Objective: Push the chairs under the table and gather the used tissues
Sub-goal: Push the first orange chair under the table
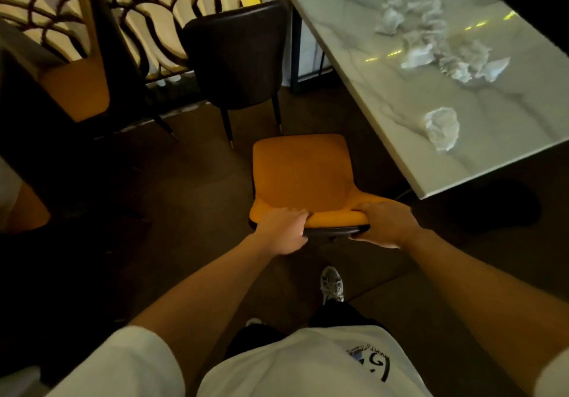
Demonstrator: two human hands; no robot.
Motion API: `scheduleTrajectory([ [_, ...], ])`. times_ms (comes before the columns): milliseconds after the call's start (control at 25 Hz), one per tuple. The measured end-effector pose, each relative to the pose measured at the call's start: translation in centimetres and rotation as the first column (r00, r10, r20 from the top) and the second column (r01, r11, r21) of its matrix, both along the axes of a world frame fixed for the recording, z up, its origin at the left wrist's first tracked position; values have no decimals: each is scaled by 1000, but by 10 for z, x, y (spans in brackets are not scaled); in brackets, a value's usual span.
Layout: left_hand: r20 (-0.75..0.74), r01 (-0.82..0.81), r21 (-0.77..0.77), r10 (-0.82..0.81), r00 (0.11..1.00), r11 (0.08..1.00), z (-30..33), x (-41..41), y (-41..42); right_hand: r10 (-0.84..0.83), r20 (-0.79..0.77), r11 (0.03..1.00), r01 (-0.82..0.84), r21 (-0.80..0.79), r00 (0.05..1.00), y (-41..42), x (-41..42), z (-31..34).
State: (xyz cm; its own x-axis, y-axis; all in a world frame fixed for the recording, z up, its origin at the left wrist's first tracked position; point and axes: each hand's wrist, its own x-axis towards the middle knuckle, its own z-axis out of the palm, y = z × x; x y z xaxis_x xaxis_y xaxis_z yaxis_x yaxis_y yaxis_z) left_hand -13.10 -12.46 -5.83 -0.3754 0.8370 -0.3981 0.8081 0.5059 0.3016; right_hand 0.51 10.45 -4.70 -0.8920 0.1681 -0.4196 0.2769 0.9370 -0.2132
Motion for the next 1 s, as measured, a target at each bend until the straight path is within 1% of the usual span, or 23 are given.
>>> scheduleTrajectory([
  [200, -40, 188, -53, -190, 981, 981, 6, -25, -25, -130, 5, 991, 130, -20, 992, -49, 10, 2],
  [400, -73, 363, -41, -365, 928, 931, 2, -61, -42, -176, 24, 984, 177, -24, 984, -75, -3, -6],
  [560, -85, 390, -43, -392, 916, 920, 0, -111, -53, -210, 30, 976, 211, -49, 977, -99, -40, -5],
  [640, -99, 380, -75, -386, 917, 922, 2, -138, -60, -258, 13, 964, 258, -71, 966, -117, -59, -10],
  [720, -80, 380, -93, -387, 919, 920, 4, -157, -61, -311, 4, 945, 310, -109, 950, -129, -74, -12],
  [920, -90, 517, -119, -527, 845, 848, 9, -194, -58, -379, -13, 916, 372, -151, 926, -144, -96, -11],
  [1000, -87, 561, -109, -570, 817, 821, 6, -208, -61, -429, -14, 896, 423, -135, 903, -154, -104, -10],
])
